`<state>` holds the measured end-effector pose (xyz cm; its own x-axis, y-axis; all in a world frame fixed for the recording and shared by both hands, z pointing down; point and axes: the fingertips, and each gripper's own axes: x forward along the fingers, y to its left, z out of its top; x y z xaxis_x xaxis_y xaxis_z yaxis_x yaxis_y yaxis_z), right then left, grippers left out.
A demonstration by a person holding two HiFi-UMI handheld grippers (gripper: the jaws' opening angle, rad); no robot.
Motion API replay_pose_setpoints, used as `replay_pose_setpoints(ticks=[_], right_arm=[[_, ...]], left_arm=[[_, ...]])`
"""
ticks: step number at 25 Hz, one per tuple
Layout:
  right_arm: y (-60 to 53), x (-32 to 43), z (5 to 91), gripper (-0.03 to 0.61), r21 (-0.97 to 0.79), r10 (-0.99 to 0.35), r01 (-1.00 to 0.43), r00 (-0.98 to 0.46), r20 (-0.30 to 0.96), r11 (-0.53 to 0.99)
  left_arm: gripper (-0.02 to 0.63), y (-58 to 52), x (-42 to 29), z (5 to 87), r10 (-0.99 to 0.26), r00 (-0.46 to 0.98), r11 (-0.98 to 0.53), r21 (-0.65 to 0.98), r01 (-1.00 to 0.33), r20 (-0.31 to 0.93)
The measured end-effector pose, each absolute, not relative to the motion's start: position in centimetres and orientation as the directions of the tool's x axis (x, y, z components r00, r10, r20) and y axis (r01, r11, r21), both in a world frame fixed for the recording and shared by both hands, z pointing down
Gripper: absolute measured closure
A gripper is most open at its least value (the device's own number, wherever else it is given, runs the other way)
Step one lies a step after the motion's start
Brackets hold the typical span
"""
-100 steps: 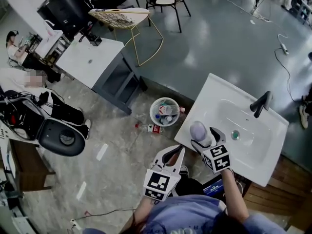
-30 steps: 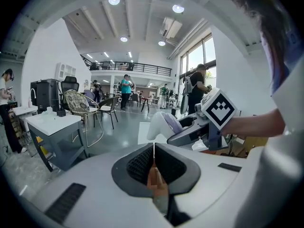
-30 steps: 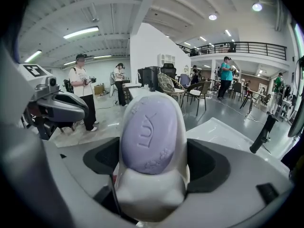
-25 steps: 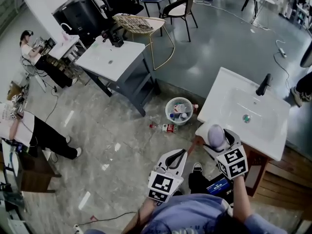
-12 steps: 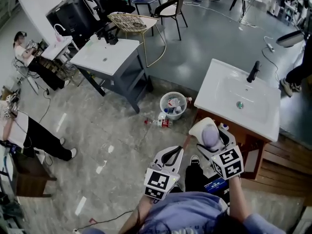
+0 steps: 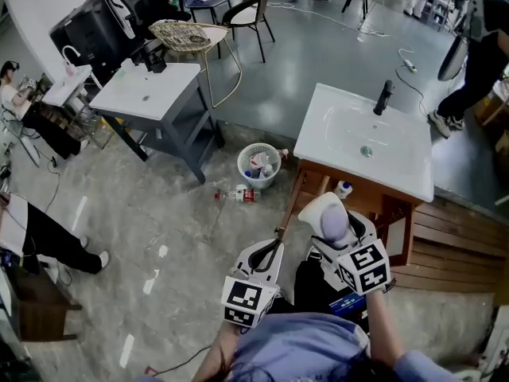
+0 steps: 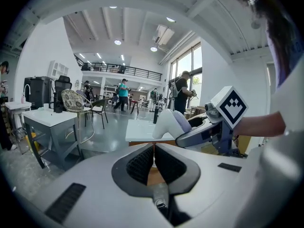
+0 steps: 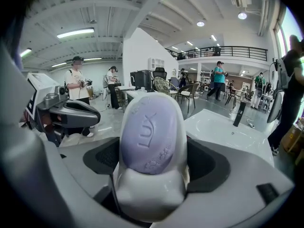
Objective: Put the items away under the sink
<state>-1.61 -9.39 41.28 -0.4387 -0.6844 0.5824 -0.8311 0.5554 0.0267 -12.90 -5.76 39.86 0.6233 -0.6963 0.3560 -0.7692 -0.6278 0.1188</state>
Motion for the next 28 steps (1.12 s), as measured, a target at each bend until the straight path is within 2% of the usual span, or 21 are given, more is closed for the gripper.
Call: replay_pose_setpoints(ticks=[14, 28], right_arm=[[-6.6, 5.0, 41.2, 0.160, 0.011, -0.741, -0.899, -0.354, 0.570, 0.438], [-6.8, 17.4, 46.9, 0.160, 0.035, -0.773, -0.946, -0.240, 0.587, 0.321]], left_arm=[[0.595, -3.8, -6.8, 41.7, -0.602, 0.699, -0.715, 0.130, -0.687, 0.386], [0.595, -5.1, 2.8, 46.7, -0.483, 0.775, -0.828, 0.075, -0.556, 0.407]])
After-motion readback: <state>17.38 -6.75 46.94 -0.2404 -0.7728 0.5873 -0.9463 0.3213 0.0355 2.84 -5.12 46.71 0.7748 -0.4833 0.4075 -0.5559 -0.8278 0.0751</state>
